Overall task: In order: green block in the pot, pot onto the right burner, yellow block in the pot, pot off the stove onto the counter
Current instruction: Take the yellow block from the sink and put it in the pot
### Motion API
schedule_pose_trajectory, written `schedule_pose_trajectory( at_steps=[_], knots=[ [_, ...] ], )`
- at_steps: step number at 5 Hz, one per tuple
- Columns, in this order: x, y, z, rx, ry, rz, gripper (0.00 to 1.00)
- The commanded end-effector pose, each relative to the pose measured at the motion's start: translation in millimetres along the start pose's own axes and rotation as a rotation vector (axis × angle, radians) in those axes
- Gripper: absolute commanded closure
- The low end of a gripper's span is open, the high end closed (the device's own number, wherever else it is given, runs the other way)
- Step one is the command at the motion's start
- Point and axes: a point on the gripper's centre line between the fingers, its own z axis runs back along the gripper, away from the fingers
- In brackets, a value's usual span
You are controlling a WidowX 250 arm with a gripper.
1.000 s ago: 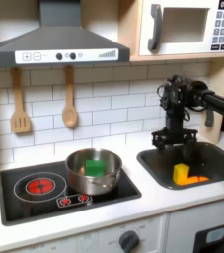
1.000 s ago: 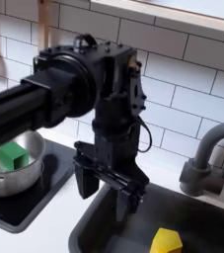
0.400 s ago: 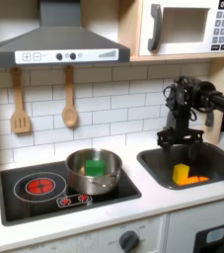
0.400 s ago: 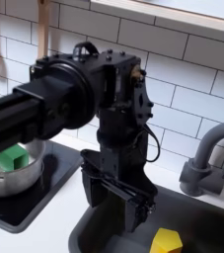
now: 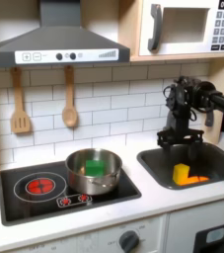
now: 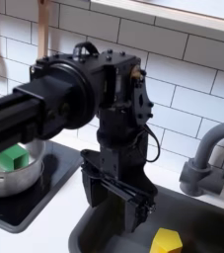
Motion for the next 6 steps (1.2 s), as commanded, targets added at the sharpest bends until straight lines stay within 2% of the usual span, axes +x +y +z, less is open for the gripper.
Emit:
schedule_pose_trajectory(
  at_steps=[1, 2, 5, 6],
  knots=[
    [4.0, 3.1, -0.2, 0.019, 0.011, -0.019, 0.00],
    [8.5, 2.0, 0.3, -0.007, 0.008, -0.037, 0.00],
    [18.7, -5.2, -7.4, -0.023, 0.008, -0.068, 0.00],
    [24.6, -19.2, -11.1, -0.035, 0.012, -0.101, 0.00]
  ],
)
